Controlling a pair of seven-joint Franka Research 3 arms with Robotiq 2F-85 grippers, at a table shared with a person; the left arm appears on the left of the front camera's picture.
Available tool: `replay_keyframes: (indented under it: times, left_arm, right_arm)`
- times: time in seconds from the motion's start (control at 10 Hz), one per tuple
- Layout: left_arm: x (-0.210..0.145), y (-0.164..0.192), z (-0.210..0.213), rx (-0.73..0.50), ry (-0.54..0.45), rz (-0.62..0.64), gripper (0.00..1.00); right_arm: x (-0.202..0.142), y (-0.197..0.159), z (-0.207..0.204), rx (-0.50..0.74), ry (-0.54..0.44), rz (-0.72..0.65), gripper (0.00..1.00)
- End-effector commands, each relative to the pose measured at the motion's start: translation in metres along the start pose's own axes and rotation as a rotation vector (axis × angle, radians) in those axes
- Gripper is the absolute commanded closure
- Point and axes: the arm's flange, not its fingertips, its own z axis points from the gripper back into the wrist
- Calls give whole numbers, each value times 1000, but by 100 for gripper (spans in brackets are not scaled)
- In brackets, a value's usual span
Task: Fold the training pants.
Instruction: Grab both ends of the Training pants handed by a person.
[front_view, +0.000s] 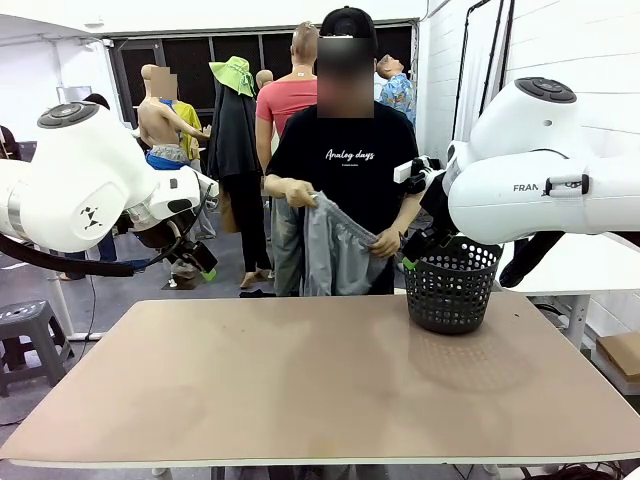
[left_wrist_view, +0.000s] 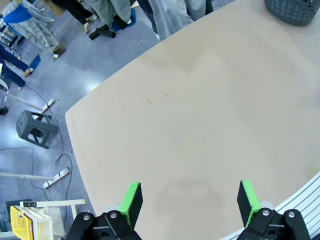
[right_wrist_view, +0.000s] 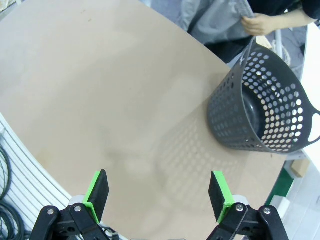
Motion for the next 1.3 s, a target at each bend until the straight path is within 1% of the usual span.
replay_keyframes:
  times: [0.0, 1.2]
  left_arm:
    - [0, 0, -1, -9, -14, 5, 0]
    - [0, 0, -1, -9, -14, 5, 0]
  right_arm:
    - [1, 0, 0, 3, -8, 2, 0]
    - [1, 0, 0, 3, -8, 2, 0]
